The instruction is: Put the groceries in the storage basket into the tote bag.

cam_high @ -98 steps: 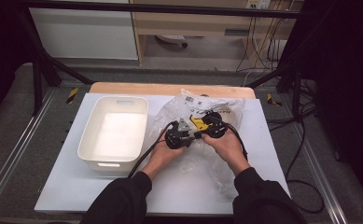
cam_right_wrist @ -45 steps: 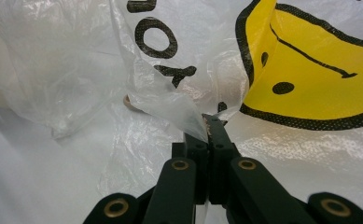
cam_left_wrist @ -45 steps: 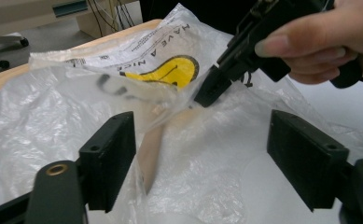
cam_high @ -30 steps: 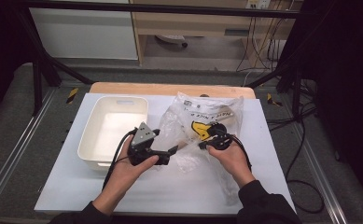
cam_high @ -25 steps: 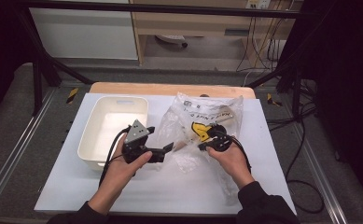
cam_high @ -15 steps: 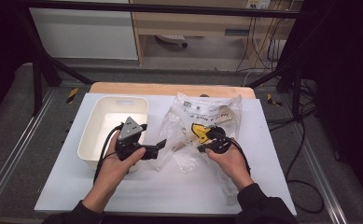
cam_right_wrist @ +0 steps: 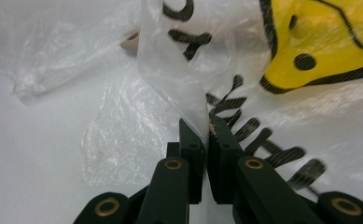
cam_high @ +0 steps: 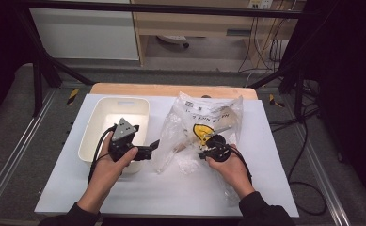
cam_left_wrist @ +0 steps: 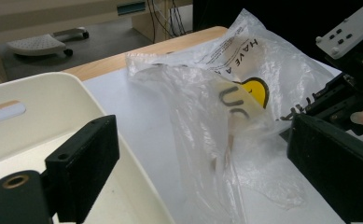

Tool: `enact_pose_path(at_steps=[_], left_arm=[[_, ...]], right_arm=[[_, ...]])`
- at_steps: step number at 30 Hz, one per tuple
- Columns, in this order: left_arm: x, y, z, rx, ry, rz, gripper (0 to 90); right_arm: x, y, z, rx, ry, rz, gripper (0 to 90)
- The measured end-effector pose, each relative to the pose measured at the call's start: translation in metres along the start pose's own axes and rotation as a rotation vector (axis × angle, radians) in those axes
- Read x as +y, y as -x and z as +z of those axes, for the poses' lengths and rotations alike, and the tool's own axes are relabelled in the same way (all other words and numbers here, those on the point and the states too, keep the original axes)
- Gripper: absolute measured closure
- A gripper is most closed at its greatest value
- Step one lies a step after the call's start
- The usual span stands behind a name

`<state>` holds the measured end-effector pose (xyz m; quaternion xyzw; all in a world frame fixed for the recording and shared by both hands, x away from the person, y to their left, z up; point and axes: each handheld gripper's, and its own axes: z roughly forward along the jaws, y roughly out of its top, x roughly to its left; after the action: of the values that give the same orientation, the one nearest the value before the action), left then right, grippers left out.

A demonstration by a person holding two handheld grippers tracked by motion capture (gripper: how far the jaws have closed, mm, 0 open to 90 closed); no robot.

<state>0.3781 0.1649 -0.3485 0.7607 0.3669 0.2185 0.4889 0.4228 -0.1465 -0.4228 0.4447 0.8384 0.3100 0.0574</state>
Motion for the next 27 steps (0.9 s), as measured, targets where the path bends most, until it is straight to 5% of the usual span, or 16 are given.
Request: enact_pose_path(at_steps=[9, 12, 21, 27], left_arm=[[-0.007, -0.002, -0.007, 0.006, -0.017, -0.015, 9.2], [-0.009, -0.001, -0.006, 0.005, -0.021, -0.017, 9.4], [-0.012, -0.001, -0.007, 0.014, -0.018, -0.013, 9.4], [-0.015, -0.002, -0.005, 0.017, -0.026, -0.011, 9.3]], right_arm=[[-0.008, -0.007, 0.004, -0.008, -0.014, -0.019, 88.7], [-0.009, -0.008, -0.001, -0.011, 0.020, -0.024, 84.1], [-0.013, -0.014, -0.021, -0.027, 0.113, -0.045, 45.4], [-0.015, -0.015, -0.033, -0.050, 0.162, -0.048, 30.8]])
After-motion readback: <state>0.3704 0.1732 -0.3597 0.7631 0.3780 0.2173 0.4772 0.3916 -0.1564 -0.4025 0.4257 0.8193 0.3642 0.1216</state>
